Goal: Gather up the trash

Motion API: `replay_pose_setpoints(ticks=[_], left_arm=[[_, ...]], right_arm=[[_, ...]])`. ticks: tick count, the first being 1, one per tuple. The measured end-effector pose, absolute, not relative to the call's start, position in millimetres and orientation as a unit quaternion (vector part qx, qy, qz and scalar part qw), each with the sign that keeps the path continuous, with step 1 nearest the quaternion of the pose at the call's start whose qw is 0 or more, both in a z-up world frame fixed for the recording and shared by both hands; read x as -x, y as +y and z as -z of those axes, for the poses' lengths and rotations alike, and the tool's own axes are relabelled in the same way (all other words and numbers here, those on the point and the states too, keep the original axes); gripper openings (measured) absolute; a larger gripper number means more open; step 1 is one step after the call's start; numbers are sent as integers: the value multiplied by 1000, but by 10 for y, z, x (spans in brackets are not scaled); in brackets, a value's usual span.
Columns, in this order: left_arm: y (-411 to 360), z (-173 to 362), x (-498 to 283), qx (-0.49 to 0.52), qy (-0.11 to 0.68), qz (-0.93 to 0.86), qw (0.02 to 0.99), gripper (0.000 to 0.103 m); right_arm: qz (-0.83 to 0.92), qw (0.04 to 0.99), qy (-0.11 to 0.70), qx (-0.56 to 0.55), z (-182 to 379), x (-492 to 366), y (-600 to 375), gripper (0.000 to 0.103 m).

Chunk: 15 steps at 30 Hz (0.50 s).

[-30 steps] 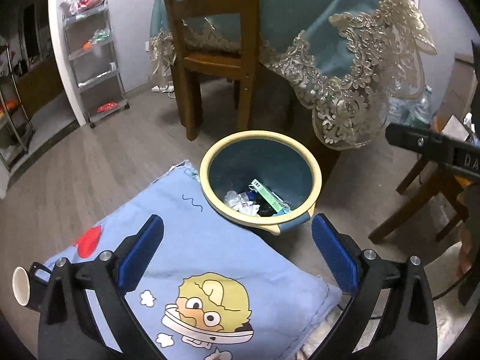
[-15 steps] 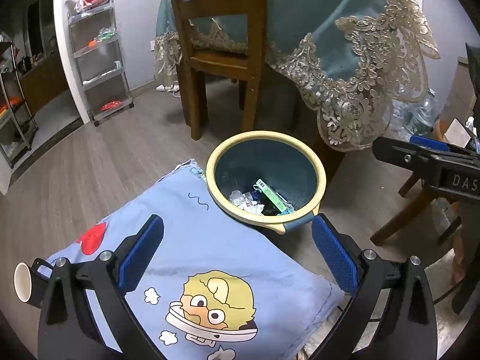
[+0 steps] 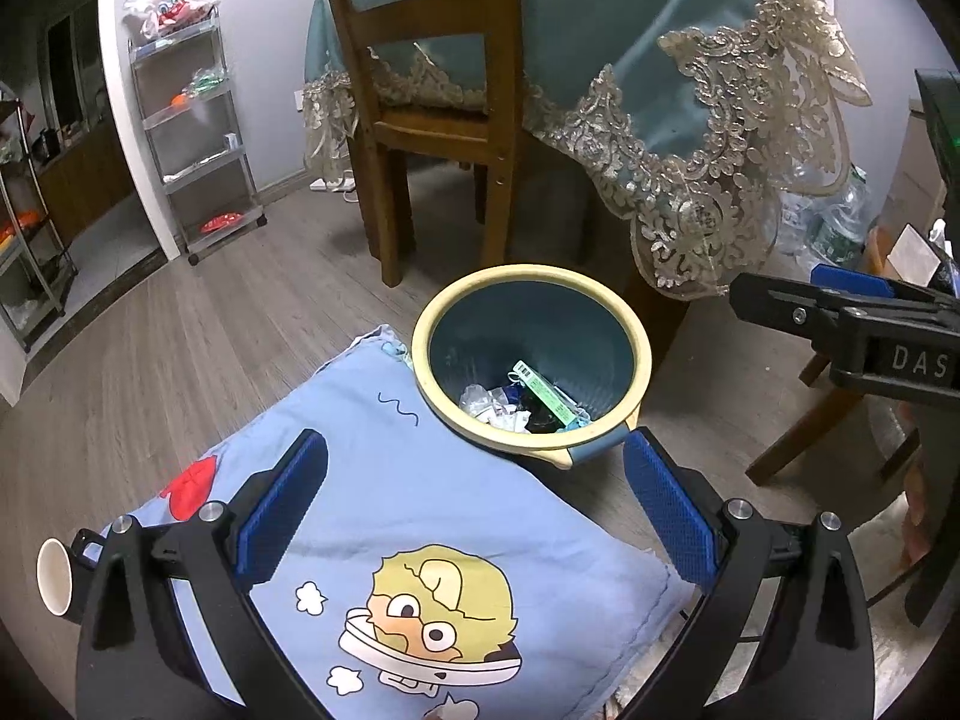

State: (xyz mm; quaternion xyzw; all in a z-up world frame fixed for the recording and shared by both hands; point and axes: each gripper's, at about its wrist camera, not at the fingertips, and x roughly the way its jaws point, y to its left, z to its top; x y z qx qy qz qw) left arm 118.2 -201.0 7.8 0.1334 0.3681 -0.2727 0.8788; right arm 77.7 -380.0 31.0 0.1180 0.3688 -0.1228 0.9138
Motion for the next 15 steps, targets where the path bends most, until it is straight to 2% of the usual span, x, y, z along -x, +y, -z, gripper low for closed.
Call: replay_pose_setpoints(ticks=[15], left_arm=[[-2027, -87, -1217, -124, 372, 261, 882, 97]], right_arm=[[124, 912, 369, -131, -301, -769, -3846, 98]])
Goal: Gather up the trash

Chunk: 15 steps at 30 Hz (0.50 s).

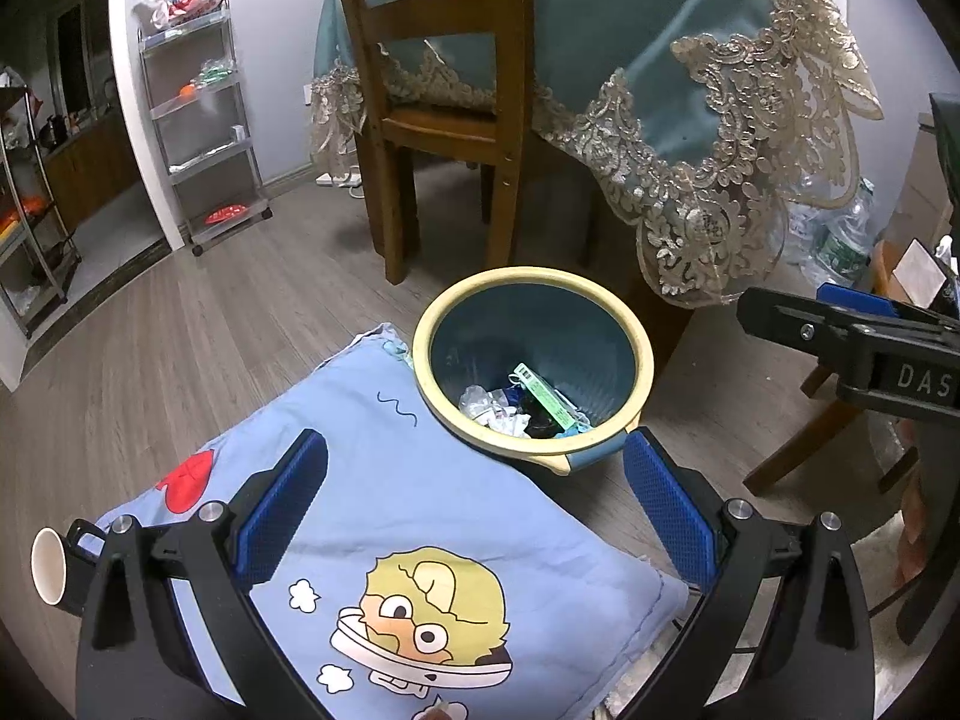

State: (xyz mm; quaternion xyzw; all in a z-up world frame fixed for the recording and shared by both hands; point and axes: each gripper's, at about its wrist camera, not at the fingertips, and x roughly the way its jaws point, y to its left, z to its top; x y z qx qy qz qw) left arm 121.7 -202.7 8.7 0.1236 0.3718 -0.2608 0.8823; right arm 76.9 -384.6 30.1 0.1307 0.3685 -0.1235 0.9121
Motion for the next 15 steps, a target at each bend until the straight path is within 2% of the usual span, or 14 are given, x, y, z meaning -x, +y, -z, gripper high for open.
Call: replay_pose_setpoints(ticks=[8, 15], left_arm=[[-2078, -78, -1164, -156, 353, 248, 889, 97], [-2080, -70, -1173, -141, 368, 263, 881, 97]], right_arm=[[125, 911, 369, -134, -282, -771, -3847, 98], [127, 910, 370, -135, -280, -770, -3854, 98]])
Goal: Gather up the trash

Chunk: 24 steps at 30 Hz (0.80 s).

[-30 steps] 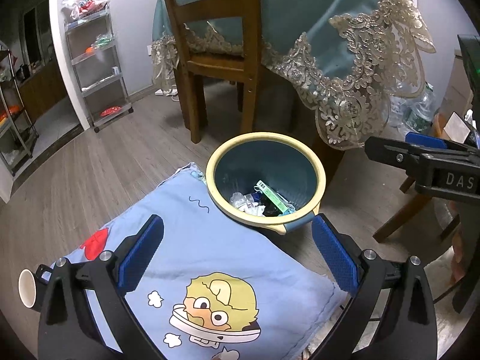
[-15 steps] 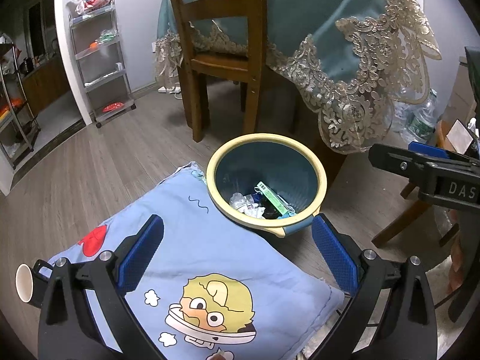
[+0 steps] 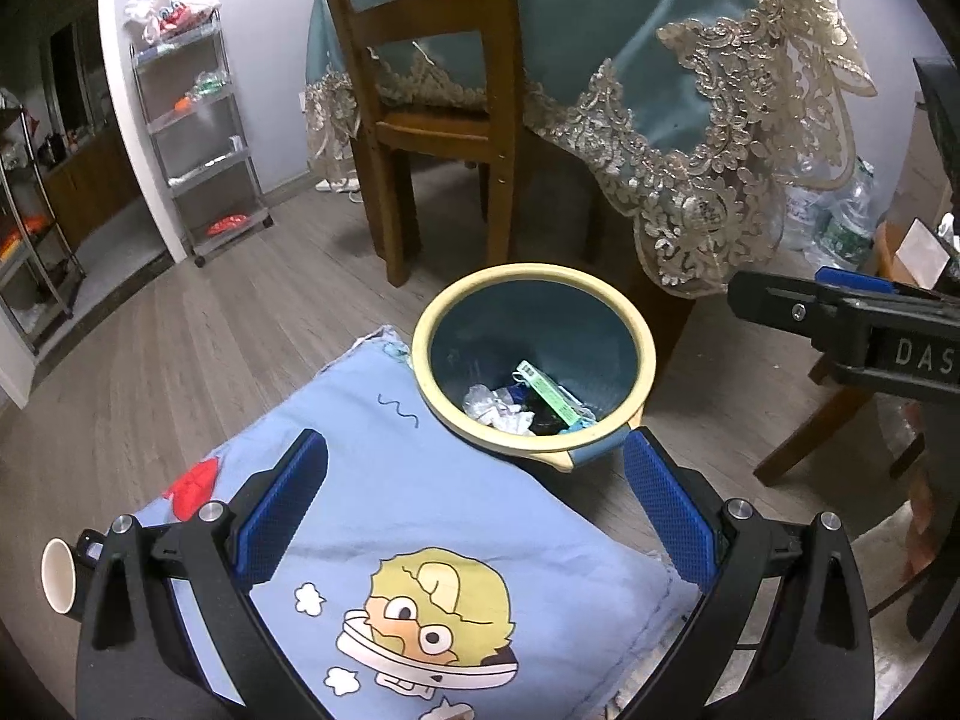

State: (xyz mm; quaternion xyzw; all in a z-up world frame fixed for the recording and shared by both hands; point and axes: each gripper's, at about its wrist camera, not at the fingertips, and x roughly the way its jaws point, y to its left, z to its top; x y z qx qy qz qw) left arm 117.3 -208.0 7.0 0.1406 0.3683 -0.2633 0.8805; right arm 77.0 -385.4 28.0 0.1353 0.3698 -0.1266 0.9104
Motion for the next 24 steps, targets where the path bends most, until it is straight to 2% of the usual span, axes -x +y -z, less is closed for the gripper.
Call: replay_pose_setpoints(ticks=[24], left_arm=[[-2091, -67, -1169, -147, 363, 259, 883, 97]], right_arm=[[127, 909, 374, -135, -268, -792, -3861, 98]])
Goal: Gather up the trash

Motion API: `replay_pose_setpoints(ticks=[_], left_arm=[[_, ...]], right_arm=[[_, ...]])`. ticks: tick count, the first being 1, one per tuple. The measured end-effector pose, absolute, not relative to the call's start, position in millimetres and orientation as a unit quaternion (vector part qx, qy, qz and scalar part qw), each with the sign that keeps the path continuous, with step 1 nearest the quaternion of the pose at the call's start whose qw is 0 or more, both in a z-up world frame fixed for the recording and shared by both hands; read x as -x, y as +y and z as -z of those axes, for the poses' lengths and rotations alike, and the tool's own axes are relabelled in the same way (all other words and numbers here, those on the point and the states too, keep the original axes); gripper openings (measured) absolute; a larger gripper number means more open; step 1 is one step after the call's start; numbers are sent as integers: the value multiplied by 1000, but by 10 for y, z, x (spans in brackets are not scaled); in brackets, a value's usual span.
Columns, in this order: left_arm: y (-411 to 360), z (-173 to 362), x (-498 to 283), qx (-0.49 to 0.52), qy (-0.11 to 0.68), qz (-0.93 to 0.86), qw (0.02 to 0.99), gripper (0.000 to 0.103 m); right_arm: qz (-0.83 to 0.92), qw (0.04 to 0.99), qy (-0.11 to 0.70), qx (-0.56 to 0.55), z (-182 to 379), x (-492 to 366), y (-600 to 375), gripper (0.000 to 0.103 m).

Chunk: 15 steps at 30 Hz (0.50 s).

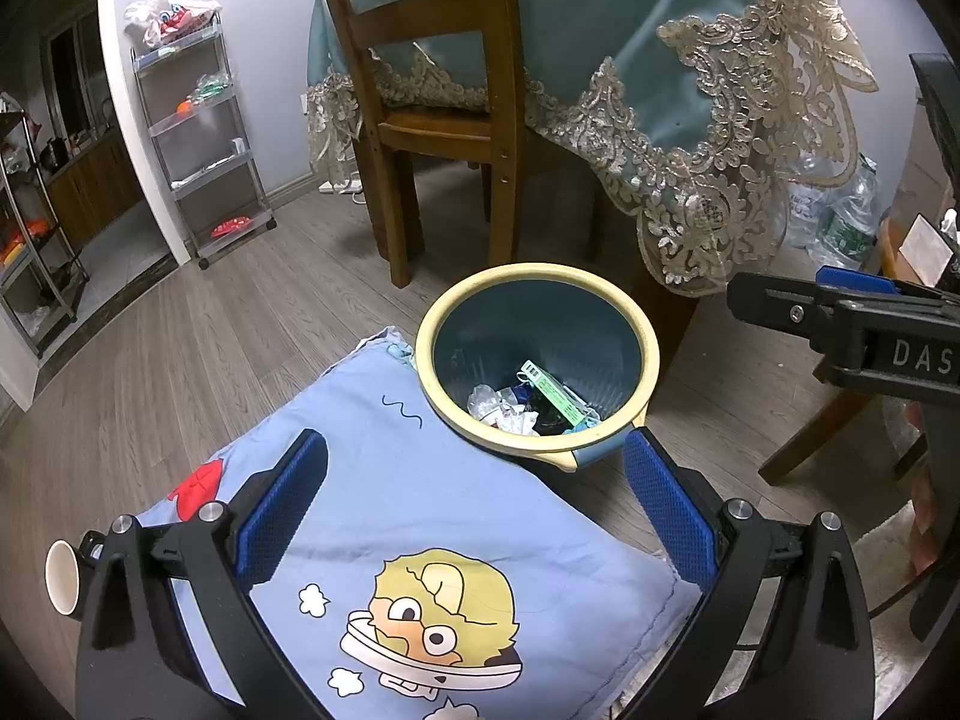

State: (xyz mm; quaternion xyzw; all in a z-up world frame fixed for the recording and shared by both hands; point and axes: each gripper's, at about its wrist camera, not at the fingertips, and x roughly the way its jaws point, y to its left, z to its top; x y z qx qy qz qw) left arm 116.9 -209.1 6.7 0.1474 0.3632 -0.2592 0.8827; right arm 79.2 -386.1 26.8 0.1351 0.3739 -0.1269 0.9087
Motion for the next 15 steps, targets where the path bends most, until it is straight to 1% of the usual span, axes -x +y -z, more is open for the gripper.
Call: replay_pose_setpoints(ticks=[10, 13, 15], left_arm=[[-2074, -89, -1105, -166, 366, 255, 880, 97], [-1888, -233, -1024, -159, 356, 238, 889, 97], [-1650, -433, -943, -149, 346, 213, 901, 97]], right_arm=[[134, 904, 381, -141, -223, -832, -3904, 98], [135, 893, 399, -156, -139, -901, -3926, 98], [137, 887, 413, -158, -72, -957, -3892, 98]])
